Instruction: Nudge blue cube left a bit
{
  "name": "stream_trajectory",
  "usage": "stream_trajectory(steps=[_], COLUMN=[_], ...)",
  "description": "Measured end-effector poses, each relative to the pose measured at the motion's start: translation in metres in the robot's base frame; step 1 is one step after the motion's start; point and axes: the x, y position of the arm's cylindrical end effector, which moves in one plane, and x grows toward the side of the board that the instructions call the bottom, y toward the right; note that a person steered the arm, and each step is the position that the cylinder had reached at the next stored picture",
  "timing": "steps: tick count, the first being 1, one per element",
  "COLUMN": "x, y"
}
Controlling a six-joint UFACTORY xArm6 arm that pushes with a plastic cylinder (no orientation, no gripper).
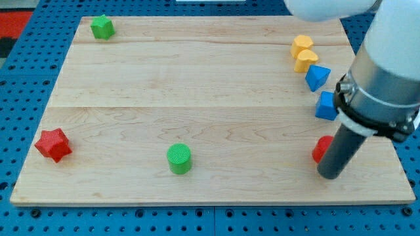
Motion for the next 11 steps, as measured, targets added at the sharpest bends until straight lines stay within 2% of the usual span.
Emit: stream_trajectory(steps=[1, 2, 3, 5, 7, 11], x=[-0.008, 0.010, 0.015, -0.042, -0.087, -0.109], y=[0.009, 0.013, 0.053, 0.097, 0.096, 0.072])
